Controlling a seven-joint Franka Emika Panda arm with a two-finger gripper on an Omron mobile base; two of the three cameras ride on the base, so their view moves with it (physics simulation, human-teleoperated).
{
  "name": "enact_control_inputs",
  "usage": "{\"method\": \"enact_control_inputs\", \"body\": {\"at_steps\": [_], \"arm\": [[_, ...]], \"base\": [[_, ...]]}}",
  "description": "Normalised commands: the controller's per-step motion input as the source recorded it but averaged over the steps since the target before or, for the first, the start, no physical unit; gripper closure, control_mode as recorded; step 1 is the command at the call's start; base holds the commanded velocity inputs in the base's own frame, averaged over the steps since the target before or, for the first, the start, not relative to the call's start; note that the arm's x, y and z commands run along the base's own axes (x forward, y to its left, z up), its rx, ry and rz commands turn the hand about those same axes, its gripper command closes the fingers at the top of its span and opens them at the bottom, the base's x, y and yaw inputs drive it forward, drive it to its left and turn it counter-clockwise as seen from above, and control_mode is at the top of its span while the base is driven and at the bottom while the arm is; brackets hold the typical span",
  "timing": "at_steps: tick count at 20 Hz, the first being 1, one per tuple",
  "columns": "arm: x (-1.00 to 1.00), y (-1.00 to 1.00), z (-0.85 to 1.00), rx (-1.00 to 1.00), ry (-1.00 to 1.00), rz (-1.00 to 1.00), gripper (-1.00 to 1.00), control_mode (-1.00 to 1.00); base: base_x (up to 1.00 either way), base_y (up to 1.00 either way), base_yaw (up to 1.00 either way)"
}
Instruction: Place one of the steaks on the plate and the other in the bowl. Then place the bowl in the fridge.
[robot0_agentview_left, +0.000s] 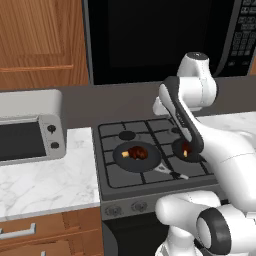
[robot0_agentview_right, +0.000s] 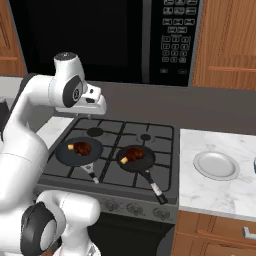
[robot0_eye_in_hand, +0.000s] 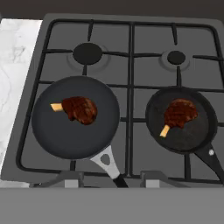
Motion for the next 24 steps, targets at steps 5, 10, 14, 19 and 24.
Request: {"method": "enact_control_inputs", "body": {"at_steps": [5, 10, 14, 19, 24], "arm": [[-0.39, 0.00, 0.02, 0.00, -0.11, 0.00, -1.00, -1.00], [-0.58, 0.18, 0.01, 0.00, -0.13, 0.00, -1.00, -1.00], [-0.46, 0.16, 0.00, -0.01, -0.05, 0.03, -1.00, -1.00], [-0.23, 0.07, -0.01, -0.01, 0.00, 0.09, -1.00, -1.00], [-0.01, 0.05, -0.11, -0.01, 0.00, 0.13, -1.00, -1.00]], "base": [[0.00, 0.00, 0.00], [0.00, 0.00, 0.00], [0.00, 0.00, 0.00], [0.00, 0.00, 0.00], [0.00, 0.00, 0.00]]}}
